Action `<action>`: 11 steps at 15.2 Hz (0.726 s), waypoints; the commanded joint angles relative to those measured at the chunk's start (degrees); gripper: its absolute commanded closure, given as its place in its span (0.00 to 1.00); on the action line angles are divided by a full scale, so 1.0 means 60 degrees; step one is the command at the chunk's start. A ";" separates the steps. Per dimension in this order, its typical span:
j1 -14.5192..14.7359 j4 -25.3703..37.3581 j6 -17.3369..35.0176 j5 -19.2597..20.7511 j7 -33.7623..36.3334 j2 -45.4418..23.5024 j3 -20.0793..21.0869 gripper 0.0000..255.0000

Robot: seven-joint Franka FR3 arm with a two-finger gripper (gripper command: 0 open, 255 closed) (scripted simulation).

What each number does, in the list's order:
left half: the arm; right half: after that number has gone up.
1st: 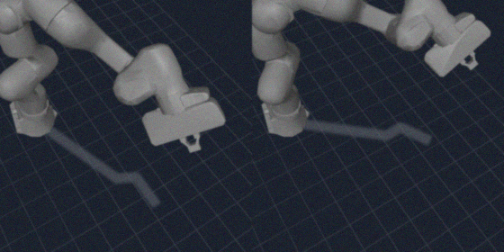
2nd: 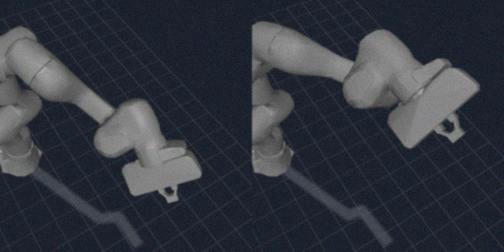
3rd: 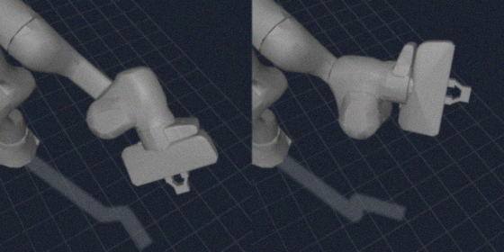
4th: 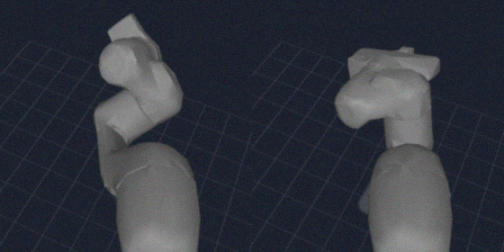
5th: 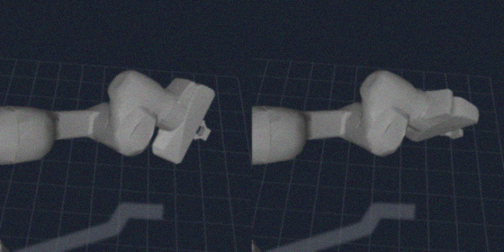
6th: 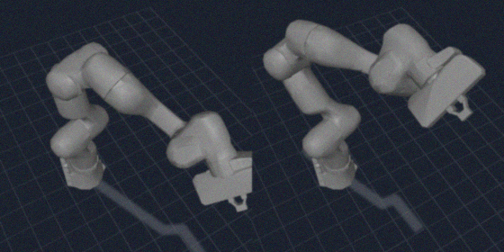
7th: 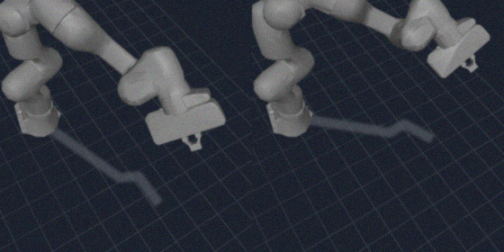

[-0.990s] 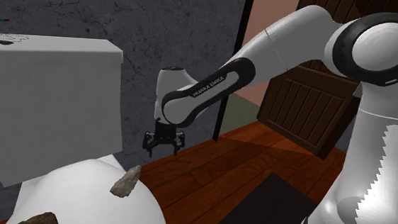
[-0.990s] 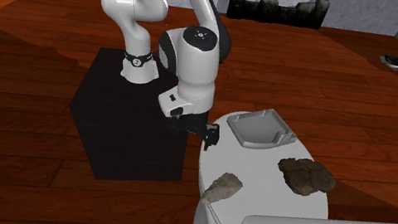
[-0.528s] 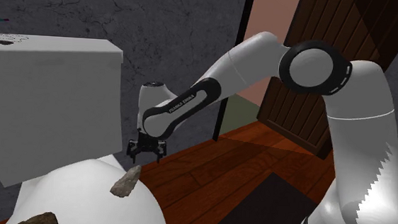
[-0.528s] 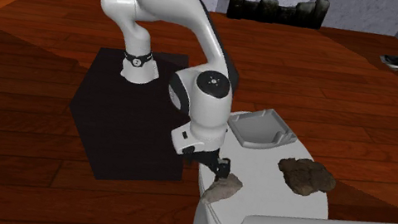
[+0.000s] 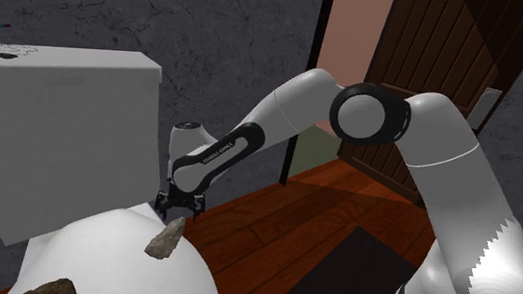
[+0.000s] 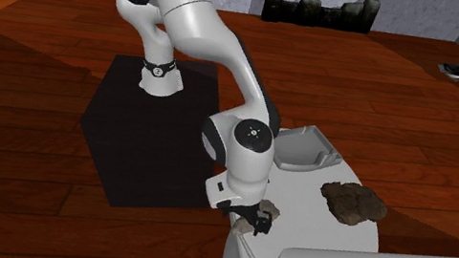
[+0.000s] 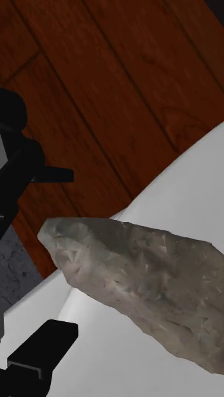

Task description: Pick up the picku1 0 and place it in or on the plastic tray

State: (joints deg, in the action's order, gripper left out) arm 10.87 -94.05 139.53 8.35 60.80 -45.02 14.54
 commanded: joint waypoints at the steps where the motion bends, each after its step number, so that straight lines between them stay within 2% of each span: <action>1: 0.0050 0.0145 0.0104 0.0036 0.0019 -0.0242 -0.0044 0.00; 4: 0.0130 0.0299 0.0329 0.0096 0.0051 -0.0618 -0.0114 0.00; 11: 0.0130 0.0299 0.0329 0.0096 0.0051 -0.0618 -0.0114 0.00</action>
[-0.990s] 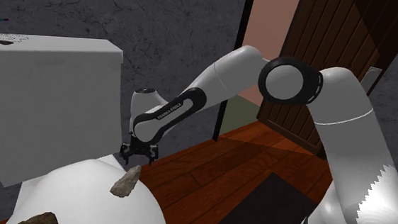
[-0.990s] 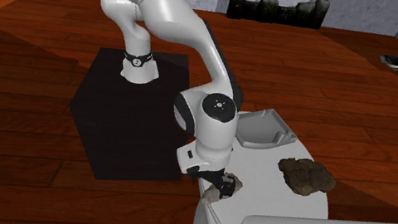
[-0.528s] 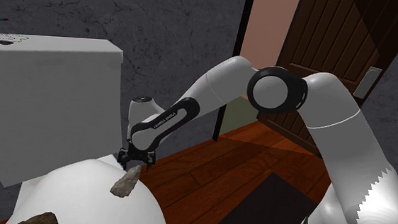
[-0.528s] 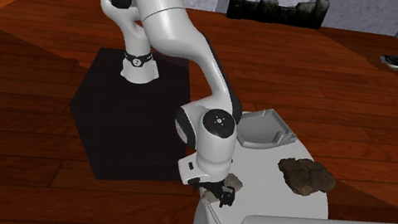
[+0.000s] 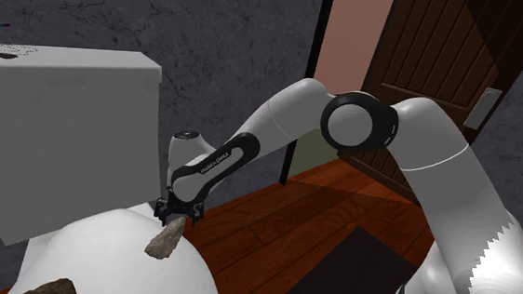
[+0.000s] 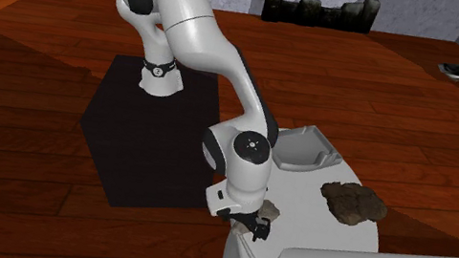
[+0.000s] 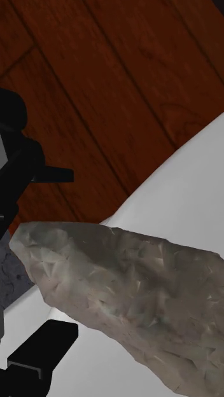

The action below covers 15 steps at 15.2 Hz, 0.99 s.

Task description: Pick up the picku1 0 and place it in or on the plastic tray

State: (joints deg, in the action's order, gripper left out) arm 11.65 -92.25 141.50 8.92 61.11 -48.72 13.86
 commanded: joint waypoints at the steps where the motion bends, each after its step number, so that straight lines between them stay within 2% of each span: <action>1: 0.0000 0.0000 0.0000 0.0000 0.0000 0.0000 0.0000 0.00; 2: 0.0000 0.0000 0.0000 0.0000 0.0000 0.0000 0.0000 1.00; 11: 0.0000 0.0000 0.0001 0.0000 0.0000 -0.0001 0.0000 1.00; 15: -0.0062 -0.0137 -0.0266 -0.0064 -0.0012 0.0403 0.0077 1.00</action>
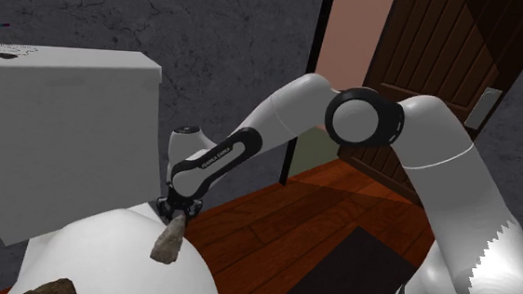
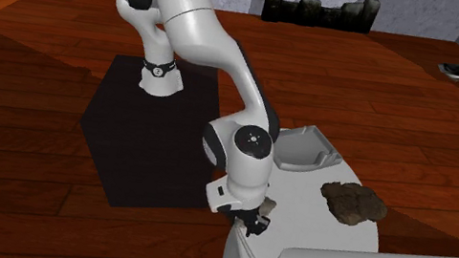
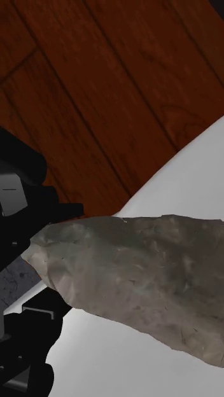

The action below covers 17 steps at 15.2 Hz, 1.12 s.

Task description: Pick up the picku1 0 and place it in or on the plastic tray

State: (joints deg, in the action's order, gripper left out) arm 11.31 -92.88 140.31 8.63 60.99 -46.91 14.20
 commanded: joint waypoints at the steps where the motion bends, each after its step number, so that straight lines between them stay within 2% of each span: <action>1: -0.0021 -0.0060 -0.0138 -0.0033 0.0004 0.0199 0.0040 1.00; 17: -0.0238 -0.0207 -0.1399 -0.0332 -0.0074 0.1615 0.0330 1.00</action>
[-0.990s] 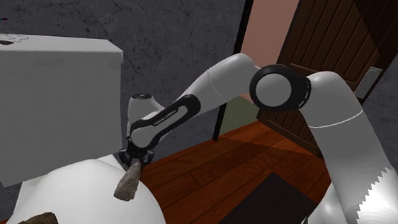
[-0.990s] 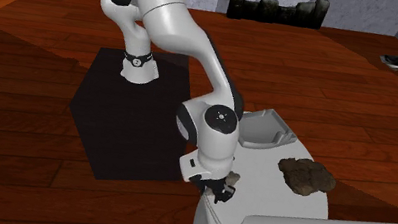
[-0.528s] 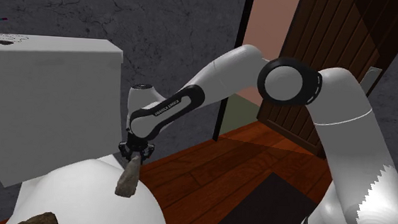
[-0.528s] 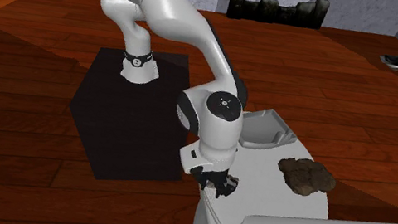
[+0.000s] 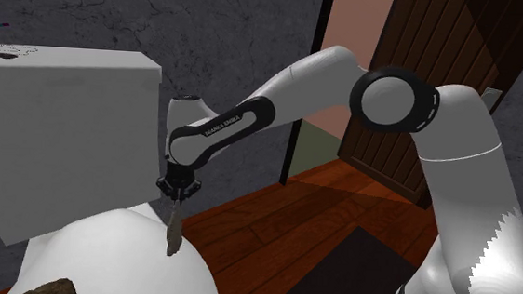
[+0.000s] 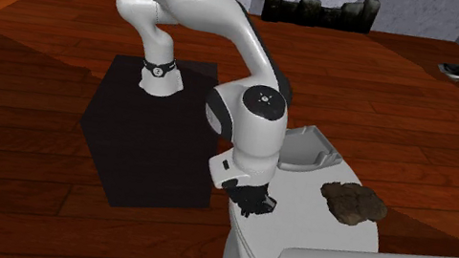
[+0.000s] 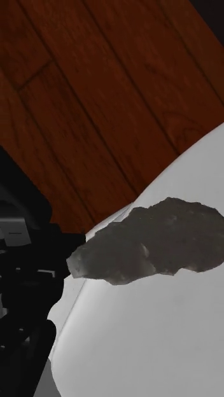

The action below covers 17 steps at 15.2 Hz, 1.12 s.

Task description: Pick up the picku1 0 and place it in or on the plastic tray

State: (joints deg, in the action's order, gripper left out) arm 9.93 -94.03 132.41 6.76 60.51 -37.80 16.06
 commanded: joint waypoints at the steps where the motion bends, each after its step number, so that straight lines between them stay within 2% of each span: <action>1: -0.0018 -0.0005 -0.0168 -0.0040 0.0000 0.0175 0.0036 1.00; 2: -0.0014 -0.0032 -0.0073 -0.0022 0.0000 0.0109 0.0020 1.00; 3: -0.0014 -0.0032 -0.0073 -0.0022 0.0000 0.0109 0.0020 0.00; 6: 0.1222 -0.0087 -0.0970 0.0312 0.3095 0.0694 -0.0703 0.00; 7: 0.1437 -0.0004 -0.1196 0.0368 0.3629 0.0734 -0.0811 0.00; 17: 0.1480 -0.0159 -0.0500 0.0500 0.3709 0.0187 -0.0904 0.00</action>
State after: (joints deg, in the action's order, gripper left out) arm 18.79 -94.89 129.24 9.74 82.73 -36.64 10.65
